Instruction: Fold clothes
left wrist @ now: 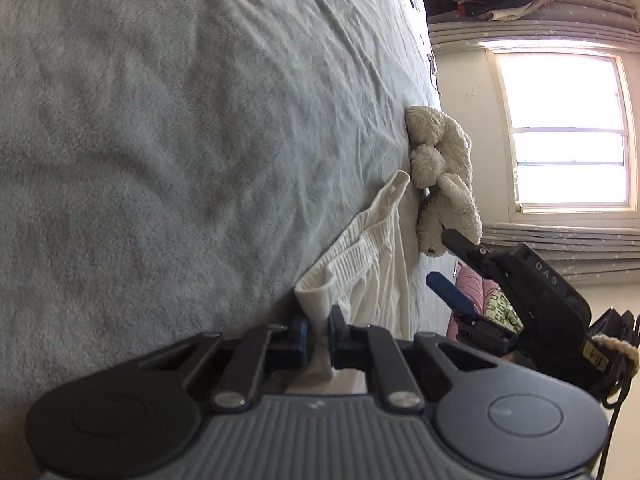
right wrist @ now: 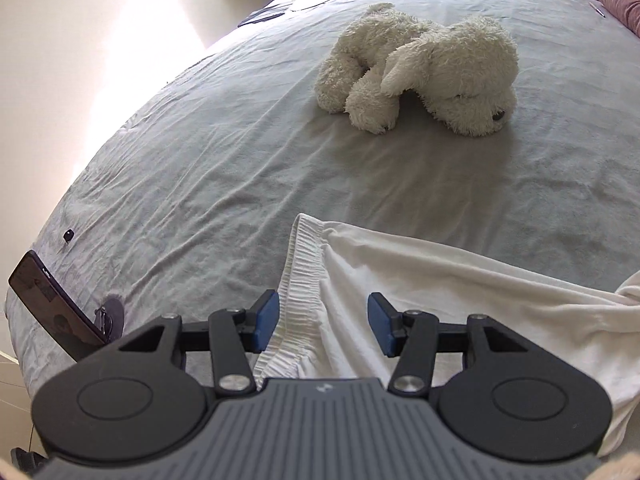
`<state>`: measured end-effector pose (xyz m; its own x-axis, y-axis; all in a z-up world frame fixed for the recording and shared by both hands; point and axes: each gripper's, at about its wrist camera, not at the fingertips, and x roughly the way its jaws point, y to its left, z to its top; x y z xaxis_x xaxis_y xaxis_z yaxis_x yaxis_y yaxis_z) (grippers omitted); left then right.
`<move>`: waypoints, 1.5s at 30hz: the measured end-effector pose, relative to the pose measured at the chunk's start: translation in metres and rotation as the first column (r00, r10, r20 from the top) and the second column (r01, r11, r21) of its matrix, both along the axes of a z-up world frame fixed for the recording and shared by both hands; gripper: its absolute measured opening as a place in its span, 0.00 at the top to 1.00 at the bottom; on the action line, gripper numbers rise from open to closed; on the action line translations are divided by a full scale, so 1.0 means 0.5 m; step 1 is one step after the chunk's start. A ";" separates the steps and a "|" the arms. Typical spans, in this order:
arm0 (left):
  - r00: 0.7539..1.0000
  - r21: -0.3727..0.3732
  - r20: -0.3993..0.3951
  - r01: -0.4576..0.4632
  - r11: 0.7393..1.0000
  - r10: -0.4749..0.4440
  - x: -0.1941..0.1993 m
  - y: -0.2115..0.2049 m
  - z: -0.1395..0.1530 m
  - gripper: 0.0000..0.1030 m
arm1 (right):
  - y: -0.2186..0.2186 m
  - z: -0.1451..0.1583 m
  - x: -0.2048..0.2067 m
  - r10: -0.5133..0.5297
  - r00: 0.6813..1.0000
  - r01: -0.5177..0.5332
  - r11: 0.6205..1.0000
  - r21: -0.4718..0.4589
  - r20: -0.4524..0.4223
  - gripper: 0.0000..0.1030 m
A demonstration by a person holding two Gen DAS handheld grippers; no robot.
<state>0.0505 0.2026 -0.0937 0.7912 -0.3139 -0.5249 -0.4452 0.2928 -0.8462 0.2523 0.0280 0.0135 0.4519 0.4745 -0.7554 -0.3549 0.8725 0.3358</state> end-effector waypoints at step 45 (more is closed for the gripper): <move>0.989 0.561 -0.018 -0.113 0.820 0.148 -0.067 0.185 0.106 0.95 | 0.338 -0.055 0.010 0.038 0.994 -0.030 0.996 -0.084 0.101 0.93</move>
